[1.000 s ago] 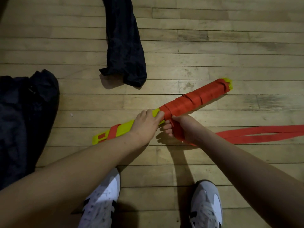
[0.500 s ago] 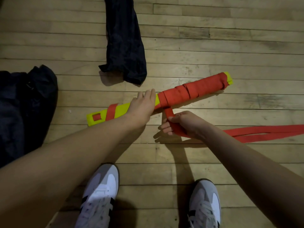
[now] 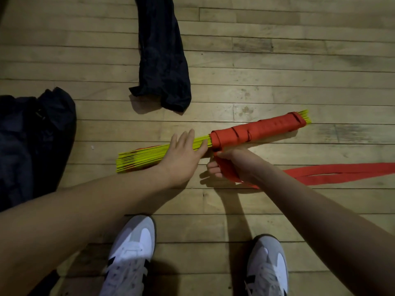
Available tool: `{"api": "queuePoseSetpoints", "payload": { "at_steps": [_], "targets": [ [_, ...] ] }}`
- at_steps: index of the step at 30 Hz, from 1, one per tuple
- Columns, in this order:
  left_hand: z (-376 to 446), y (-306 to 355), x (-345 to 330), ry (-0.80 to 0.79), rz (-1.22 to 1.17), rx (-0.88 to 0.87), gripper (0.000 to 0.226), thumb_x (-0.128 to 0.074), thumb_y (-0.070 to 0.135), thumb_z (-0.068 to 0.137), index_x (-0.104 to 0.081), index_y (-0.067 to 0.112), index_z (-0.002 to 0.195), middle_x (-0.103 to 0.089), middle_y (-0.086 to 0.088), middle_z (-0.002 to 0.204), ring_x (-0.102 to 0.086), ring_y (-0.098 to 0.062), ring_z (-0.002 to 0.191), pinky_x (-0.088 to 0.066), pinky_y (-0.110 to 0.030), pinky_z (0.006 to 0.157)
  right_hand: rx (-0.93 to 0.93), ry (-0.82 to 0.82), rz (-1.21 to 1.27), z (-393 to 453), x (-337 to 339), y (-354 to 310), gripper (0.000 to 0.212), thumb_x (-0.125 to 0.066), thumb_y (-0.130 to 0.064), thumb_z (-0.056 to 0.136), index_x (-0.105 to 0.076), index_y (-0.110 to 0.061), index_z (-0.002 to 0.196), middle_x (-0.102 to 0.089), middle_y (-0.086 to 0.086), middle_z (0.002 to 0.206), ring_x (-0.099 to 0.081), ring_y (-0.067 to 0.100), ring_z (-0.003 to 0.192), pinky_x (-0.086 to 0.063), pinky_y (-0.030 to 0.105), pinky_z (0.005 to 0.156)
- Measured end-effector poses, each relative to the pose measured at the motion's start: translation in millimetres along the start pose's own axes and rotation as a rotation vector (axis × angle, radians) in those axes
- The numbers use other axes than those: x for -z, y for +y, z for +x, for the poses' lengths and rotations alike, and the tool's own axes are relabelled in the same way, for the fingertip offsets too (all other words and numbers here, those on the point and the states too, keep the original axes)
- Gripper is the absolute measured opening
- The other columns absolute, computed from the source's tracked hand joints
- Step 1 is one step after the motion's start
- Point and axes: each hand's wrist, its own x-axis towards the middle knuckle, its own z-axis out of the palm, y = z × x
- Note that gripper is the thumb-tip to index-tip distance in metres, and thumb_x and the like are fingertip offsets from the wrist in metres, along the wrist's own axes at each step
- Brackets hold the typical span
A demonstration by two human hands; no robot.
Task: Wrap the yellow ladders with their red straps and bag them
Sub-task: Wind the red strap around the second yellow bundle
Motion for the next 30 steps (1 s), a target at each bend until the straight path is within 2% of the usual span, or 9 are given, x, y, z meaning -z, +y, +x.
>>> {"api": "queuePoseSetpoints", "payload": {
  "at_steps": [2, 5, 7, 9, 16, 19, 22, 25, 30],
  "targets": [
    [0.2, 1.1, 3.2, 0.007, -0.025, 0.027, 0.064, -0.040, 0.015, 0.097, -0.007, 0.013, 0.151, -0.018, -0.026, 0.151, -0.026, -0.041, 0.137, -0.025, -0.050, 0.112, -0.005, -0.024, -0.011, -3.0, 2.0, 1.7, 0.015, -0.044, -0.010, 0.100, -0.057, -0.003, 0.099, -0.068, 0.013, 0.081, -0.068, 0.017, 0.065, -0.055, 0.025, 0.055],
    [5.5, -1.7, 11.7, 0.023, -0.129, 0.088, 0.065, -0.047, 0.009, 0.093, -0.013, 0.006, 0.149, -0.044, -0.016, 0.135, -0.051, -0.033, 0.116, -0.043, -0.040, 0.088, 0.007, -0.060, 0.002, -8.1, 1.9, 1.8, 0.010, -0.044, -0.002, 0.098, -0.054, -0.003, 0.100, -0.066, 0.016, 0.086, -0.067, 0.019, 0.069, -0.056, 0.025, 0.058],
    [9.2, -1.1, 16.2, 0.012, -0.183, 0.133, 0.047, -0.049, 0.009, 0.093, -0.032, 0.006, 0.137, -0.050, -0.012, 0.125, -0.055, -0.031, 0.109, -0.042, -0.037, 0.074, 0.009, -0.075, -0.002, -10.8, 2.2, 1.8, 0.011, -0.045, -0.002, 0.098, -0.054, -0.003, 0.103, -0.066, 0.015, 0.089, -0.066, 0.020, 0.072, -0.056, 0.026, 0.061],
    [8.3, 0.1, 20.9, 0.009, -0.184, 0.141, 0.034, -0.051, 0.009, 0.091, -0.040, 0.008, 0.123, -0.052, -0.011, 0.119, -0.056, -0.030, 0.104, -0.038, -0.036, 0.069, 0.009, -0.075, -0.008, -13.1, 2.1, 1.8, 0.012, -0.045, -0.002, 0.098, -0.055, -0.004, 0.104, -0.066, 0.015, 0.091, -0.067, 0.021, 0.073, -0.057, 0.028, 0.064],
    [19.6, -3.6, 29.8, 0.075, 0.013, 0.147, 0.045, -0.058, 0.006, 0.086, -0.036, 0.007, 0.125, -0.046, -0.012, 0.119, -0.055, -0.027, 0.101, -0.043, -0.033, 0.066, 0.041, -0.011, 0.031, -11.5, 0.1, 2.3, 0.015, -0.042, -0.002, 0.099, -0.057, -0.002, 0.101, -0.070, 0.012, 0.079, -0.069, 0.019, 0.063, -0.058, 0.028, 0.059],
    [16.6, -1.1, 30.4, 0.090, 0.116, 0.020, 0.037, -0.048, 0.007, 0.091, -0.033, 0.006, 0.125, -0.042, -0.015, 0.122, -0.051, -0.032, 0.106, -0.045, -0.035, 0.074, 0.052, -0.016, 0.050, -10.9, 0.0, 1.1, 0.016, -0.042, -0.006, 0.100, -0.057, -0.004, 0.100, -0.069, 0.010, 0.075, -0.069, 0.017, 0.063, -0.057, 0.027, 0.058],
    [6.7, 6.4, 23.5, 0.093, 0.146, -0.047, 0.029, -0.038, 0.012, 0.096, -0.032, 0.009, 0.124, -0.035, -0.021, 0.132, -0.045, -0.038, 0.112, -0.041, -0.040, 0.084, 0.061, -0.022, 0.056, -10.1, -1.6, 4.9, 0.017, -0.039, -0.007, 0.101, -0.054, -0.003, 0.108, -0.065, 0.009, 0.071, -0.066, 0.017, 0.059, -0.054, 0.028, 0.056],
    [-1.6, 12.5, 13.2, 0.062, 0.104, -0.044, 0.030, -0.036, 0.013, 0.096, -0.032, 0.009, 0.125, -0.029, -0.026, 0.140, -0.042, -0.041, 0.118, -0.035, -0.045, 0.097, 0.049, -0.005, 0.047, -8.5, -0.1, 13.1, 0.018, -0.037, -0.005, 0.101, -0.053, -0.002, 0.110, -0.064, 0.009, 0.067, -0.064, 0.017, 0.058, -0.050, 0.028, 0.055],
    [-1.1, 13.4, 17.2, 0.051, -0.094, 0.074, 0.055, -0.053, 0.004, 0.087, -0.027, 0.009, 0.134, -0.047, -0.013, 0.124, -0.052, -0.031, 0.110, -0.042, -0.036, 0.085, 0.040, 0.026, 0.043, -13.0, 3.3, 19.0, 0.019, -0.037, -0.007, 0.102, -0.055, -0.003, 0.098, -0.065, 0.013, 0.075, -0.066, 0.018, 0.060, -0.053, 0.026, 0.052]
  ]
}}
